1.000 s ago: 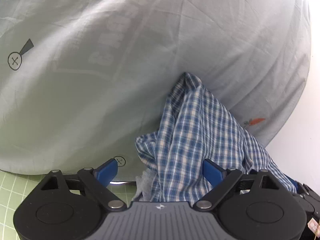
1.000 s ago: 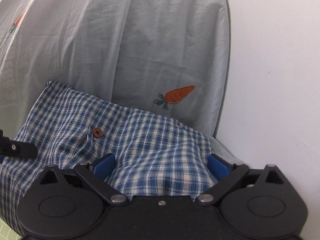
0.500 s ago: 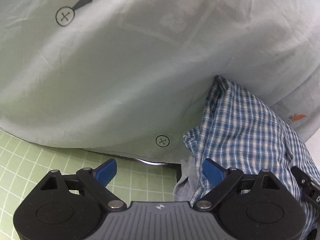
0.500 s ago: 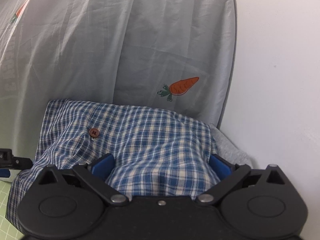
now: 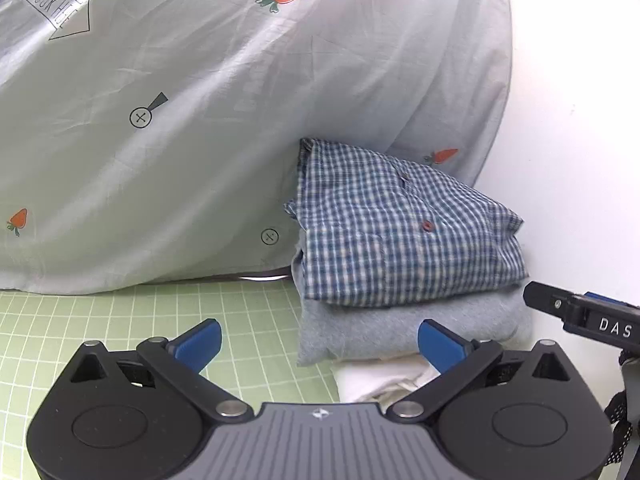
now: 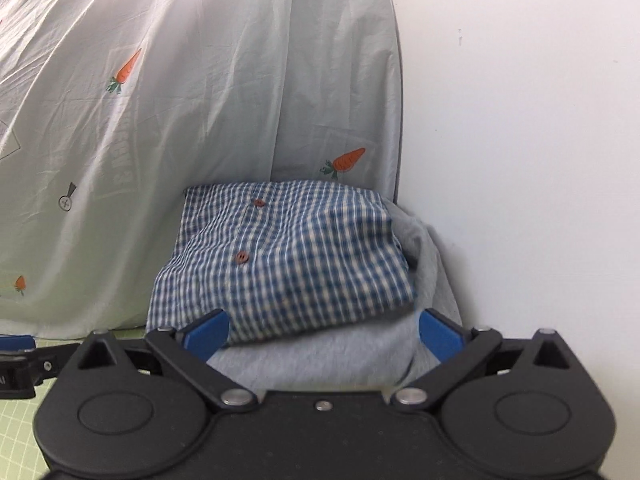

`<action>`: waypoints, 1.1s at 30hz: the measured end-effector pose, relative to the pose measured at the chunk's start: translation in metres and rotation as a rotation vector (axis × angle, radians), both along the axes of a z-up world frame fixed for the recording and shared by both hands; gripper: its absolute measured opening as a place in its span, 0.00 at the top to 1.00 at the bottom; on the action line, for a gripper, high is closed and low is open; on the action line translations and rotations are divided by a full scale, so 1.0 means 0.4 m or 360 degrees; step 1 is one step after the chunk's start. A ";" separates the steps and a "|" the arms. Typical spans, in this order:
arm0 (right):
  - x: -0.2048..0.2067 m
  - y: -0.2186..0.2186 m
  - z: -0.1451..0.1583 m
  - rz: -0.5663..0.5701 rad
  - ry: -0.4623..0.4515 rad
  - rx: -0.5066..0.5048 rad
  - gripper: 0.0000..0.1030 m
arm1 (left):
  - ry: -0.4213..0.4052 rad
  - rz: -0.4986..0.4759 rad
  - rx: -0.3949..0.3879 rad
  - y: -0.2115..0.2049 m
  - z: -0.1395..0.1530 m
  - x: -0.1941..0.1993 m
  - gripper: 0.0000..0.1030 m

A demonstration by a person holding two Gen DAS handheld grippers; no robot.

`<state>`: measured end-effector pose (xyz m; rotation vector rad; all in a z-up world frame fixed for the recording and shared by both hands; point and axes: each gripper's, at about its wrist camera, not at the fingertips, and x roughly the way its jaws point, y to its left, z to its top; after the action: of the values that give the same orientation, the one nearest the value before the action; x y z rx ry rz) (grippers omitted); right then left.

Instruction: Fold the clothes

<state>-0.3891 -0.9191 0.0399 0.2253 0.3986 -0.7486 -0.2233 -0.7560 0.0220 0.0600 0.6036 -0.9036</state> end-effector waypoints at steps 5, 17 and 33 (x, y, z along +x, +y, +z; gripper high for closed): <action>-0.111 0.092 -0.028 -0.0044 0.0041 0.0107 0.00 | 0.0031 -0.0108 0.0034 0.059 -0.006 -0.083 0.00; -0.217 0.243 -0.102 -0.0173 0.0142 0.0259 0.00 | 0.0028 -0.0298 0.0188 0.147 -0.049 -0.192 0.00; -0.226 0.256 -0.104 -0.0210 0.0158 0.0276 0.00 | 0.0016 -0.0341 0.0193 0.161 -0.049 -0.200 0.00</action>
<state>-0.4794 -0.8168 -0.0019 0.3812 0.5478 -0.8577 -0.3032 -0.6916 0.0025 0.2328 0.6696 -1.0745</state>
